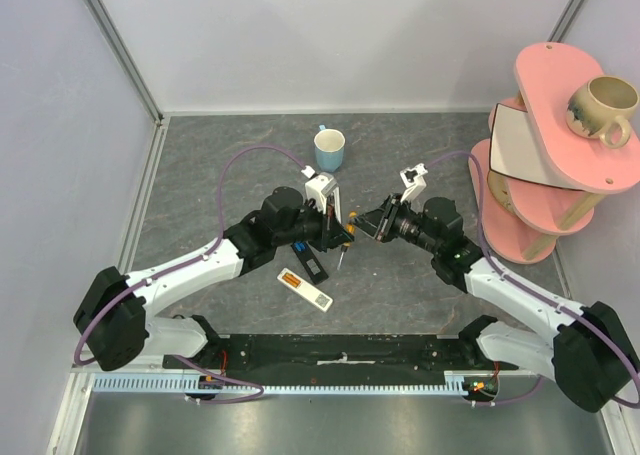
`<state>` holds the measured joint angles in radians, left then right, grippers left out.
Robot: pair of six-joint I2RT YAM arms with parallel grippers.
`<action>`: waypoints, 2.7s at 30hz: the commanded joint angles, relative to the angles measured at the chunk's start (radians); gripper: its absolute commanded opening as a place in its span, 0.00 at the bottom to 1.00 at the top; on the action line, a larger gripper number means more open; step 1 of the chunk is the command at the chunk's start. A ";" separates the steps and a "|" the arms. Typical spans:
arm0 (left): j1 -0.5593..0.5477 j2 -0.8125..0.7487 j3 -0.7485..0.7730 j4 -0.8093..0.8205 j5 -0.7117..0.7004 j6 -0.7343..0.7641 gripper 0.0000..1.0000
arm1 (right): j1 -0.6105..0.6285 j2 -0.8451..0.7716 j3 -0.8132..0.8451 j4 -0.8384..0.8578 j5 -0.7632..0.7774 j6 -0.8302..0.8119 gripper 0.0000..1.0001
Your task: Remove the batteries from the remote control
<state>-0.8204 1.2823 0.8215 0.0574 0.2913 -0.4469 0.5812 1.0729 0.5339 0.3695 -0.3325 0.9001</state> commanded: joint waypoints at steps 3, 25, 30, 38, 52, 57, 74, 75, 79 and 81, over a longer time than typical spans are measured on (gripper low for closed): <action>-0.005 -0.009 0.030 0.052 0.022 0.034 0.02 | 0.006 0.059 0.044 0.026 -0.051 -0.007 0.00; 0.010 -0.103 -0.162 0.360 0.360 0.001 0.72 | 0.008 -0.172 -0.078 0.357 -0.152 -0.067 0.00; 0.009 -0.106 -0.173 0.415 0.436 -0.006 0.50 | 0.008 -0.172 -0.063 0.367 -0.200 -0.090 0.00; 0.009 -0.098 -0.145 0.354 0.399 0.011 0.02 | 0.008 -0.126 -0.041 0.342 -0.227 -0.092 0.00; 0.009 -0.106 -0.127 0.257 0.313 0.048 0.02 | 0.006 -0.093 -0.029 0.332 -0.237 -0.066 0.41; 0.009 -0.106 -0.128 0.254 0.313 0.050 0.02 | 0.008 -0.103 -0.037 0.330 -0.232 -0.064 0.26; 0.009 -0.236 -0.142 -0.109 -0.237 0.022 0.89 | 0.008 -0.198 -0.012 -0.062 0.113 -0.239 0.00; 0.010 -0.236 -0.134 -0.152 -0.320 -0.005 0.89 | 0.008 -0.205 -0.012 -0.093 0.133 -0.244 0.00; 0.026 -0.207 -0.140 -0.272 -0.524 -0.087 0.99 | 0.008 -0.205 -0.017 -0.116 0.178 -0.253 0.00; 0.075 -0.177 -0.136 -0.284 -0.499 -0.118 0.99 | 0.008 -0.199 -0.020 -0.116 0.178 -0.254 0.00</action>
<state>-0.7959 1.0649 0.6647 -0.1081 -0.0280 -0.4660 0.5873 0.8780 0.4759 0.2943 -0.2264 0.6792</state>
